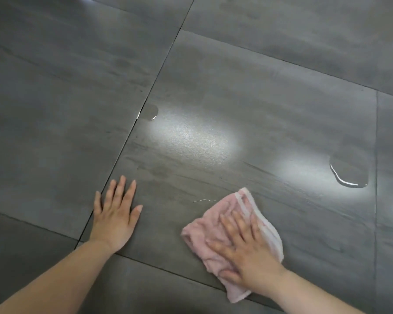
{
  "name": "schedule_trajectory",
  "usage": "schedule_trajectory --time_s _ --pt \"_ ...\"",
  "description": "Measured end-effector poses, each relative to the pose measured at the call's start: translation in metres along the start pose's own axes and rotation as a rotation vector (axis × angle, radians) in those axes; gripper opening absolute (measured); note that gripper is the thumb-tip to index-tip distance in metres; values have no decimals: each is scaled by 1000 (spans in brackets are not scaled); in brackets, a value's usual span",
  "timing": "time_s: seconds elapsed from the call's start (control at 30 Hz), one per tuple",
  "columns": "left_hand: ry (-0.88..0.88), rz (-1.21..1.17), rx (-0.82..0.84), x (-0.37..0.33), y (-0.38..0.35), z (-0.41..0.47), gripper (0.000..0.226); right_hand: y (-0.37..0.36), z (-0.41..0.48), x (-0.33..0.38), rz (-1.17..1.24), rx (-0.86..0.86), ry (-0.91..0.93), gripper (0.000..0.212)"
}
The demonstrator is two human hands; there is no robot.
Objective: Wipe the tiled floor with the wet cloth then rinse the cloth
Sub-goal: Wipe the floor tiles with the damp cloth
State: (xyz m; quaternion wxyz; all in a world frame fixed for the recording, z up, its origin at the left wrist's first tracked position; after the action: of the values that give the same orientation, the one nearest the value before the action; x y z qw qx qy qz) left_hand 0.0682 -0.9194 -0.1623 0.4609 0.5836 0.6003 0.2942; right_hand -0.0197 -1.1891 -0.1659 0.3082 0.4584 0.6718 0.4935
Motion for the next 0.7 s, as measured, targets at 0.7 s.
schedule_trajectory --time_s 0.7 --pt "-113 24 -135 10 -12 3 61 1 21 15 -62 20 247 66"
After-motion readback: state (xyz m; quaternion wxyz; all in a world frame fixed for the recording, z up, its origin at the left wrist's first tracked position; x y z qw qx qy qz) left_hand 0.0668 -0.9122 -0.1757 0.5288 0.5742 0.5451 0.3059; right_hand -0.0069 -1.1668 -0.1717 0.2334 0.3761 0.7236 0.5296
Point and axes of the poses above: each hand's wrist, its own z-axis towards the middle knuckle, its own y-axis out of the back of the hand, x = y × z, the point moved 1 cm from there along z, towards the middle knuckle, and after that the axes turned 7 degrees about -y, right-handed, at the moved point
